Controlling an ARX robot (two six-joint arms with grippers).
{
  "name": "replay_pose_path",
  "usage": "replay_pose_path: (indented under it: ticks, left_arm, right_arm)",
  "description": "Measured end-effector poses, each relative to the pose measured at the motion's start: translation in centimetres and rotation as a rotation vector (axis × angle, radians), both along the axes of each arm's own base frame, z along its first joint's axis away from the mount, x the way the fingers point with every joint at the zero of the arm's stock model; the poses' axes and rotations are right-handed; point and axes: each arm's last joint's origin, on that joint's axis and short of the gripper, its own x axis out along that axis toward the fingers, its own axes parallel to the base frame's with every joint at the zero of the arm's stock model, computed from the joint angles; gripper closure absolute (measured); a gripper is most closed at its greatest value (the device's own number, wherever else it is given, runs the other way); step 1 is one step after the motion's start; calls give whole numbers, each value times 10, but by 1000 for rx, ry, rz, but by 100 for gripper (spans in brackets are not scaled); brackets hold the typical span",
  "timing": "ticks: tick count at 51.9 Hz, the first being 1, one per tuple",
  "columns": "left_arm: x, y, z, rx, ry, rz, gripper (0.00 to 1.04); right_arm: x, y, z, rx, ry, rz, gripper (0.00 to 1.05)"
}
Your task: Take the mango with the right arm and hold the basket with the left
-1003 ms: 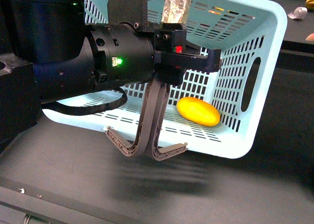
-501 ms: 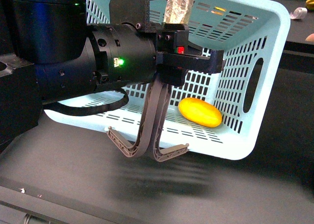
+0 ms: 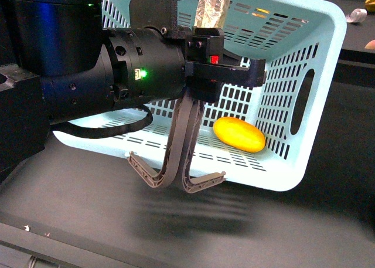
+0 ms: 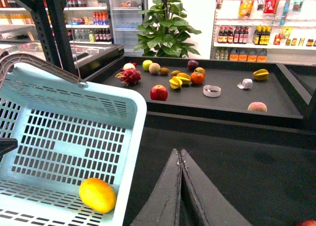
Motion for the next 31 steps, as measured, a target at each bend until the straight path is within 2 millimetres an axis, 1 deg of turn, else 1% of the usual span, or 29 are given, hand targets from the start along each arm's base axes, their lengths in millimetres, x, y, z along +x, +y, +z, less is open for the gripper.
replay_pose_path:
  ticks: [6, 11, 15, 31]
  left_arm:
    - [0, 0, 0, 0, 0, 0, 96]
    - [0, 0, 0, 0, 0, 0, 96]
    - [0, 0, 0, 1, -1, 1, 96]
    - [0, 0, 0, 1, -1, -1, 96]
  right_arm:
    - [-2, 0, 0, 0, 0, 0, 103]
    - [-8, 0, -5, -1, 34, 2, 103]
    - [-12, 0, -3, 0, 9, 3, 103]
    - [-12, 0, -3, -1, 6, 2, 103]
